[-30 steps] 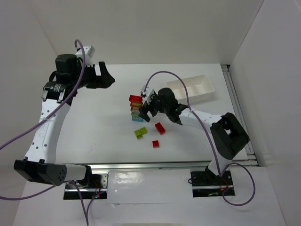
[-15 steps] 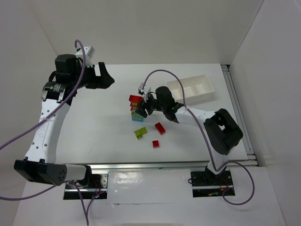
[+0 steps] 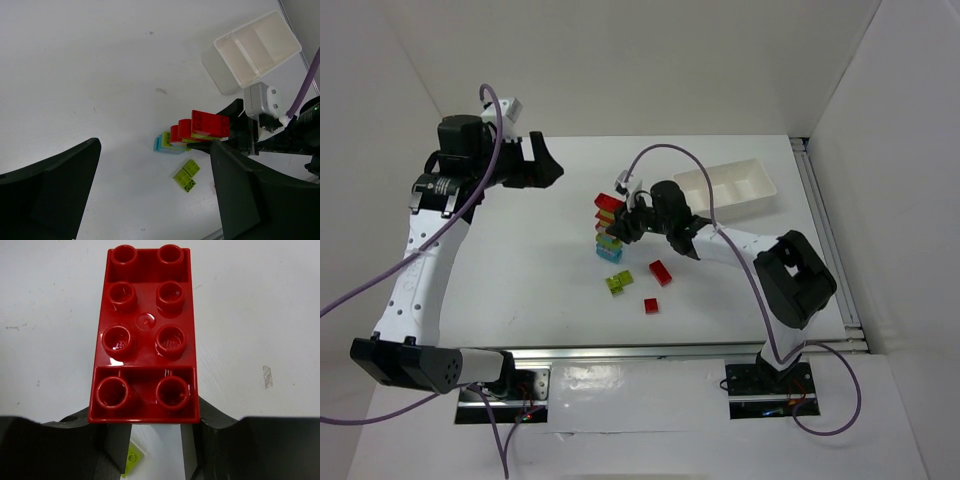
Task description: Sort the legos into containers by color
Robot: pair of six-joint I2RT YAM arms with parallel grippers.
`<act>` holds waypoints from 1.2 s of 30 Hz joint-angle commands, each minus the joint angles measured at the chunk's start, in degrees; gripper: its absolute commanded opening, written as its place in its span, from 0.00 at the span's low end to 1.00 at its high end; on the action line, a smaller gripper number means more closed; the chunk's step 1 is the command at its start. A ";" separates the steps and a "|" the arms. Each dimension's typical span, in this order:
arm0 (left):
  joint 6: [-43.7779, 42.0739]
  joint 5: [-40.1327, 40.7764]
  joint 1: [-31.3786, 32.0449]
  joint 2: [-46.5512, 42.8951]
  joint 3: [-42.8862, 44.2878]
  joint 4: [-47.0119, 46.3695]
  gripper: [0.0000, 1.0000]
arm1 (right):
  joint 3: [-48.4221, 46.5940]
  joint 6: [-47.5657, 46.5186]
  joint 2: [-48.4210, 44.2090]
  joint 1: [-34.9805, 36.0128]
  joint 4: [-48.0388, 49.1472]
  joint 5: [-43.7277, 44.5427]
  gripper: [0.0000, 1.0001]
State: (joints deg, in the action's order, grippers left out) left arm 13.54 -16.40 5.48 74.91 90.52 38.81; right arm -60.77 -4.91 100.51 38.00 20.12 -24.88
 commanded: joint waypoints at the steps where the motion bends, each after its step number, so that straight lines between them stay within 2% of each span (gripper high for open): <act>1: -0.88 -0.82 -0.29 0.50 -0.95 -3.29 1.00 | -5.58 2.53 -5.32 0.15 0.72 0.80 0.22; 5: 0.25 -6.16 -0.81 -0.30 -6.12 -5.67 1.00 | -7.52 6.56 -8.04 -2.40 -3.85 0.02 0.22; 9: 0.26 -14.06 -1.34 -3.62 -13.93 -10.06 1.00 | -11.29 10.96 -8.58 -7.23 -9.83 -6.30 0.22; 13: -1.67 -24.36 -1.87 -4.16 -20.72 -14.19 1.00 | -11.91 16.85 -7.88 -14.33 -9.49 -21.56 0.22; 18: -5.45 -38.60 -1.87 -2.94 -23.98 -16.57 1.00 | -16.04 21.42 -3.58 -18.13 -13.08 -38.11 0.21; 19: -5.45 -39.66 -1.87 -2.15 -23.99 -16.57 1.00 | -17.26 21.43 -3.04 -18.13 -15.26 -41.61 0.21; 23: -6.25 -42.92 -0.55 1.81 -24.51 -18.67 1.00 | -17.27 20.73 -3.04 -18.14 -17.57 -45.94 0.21; 30: -6.25 -42.92 2.69 5.07 -25.57 -23.51 1.00 | -16.04 22.57 -3.04 -17.53 -16.52 -48.33 0.21; 36: -1.60 -45.81 4.90 6.39 -27.32 -28.77 1.00 | -17.36 23.10 -1.19 -15.85 -17.04 -48.33 0.21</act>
State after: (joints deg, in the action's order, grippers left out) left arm 10.00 -57.45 9.74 81.38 64.18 16.23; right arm -75.02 17.17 98.26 20.95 2.96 -70.83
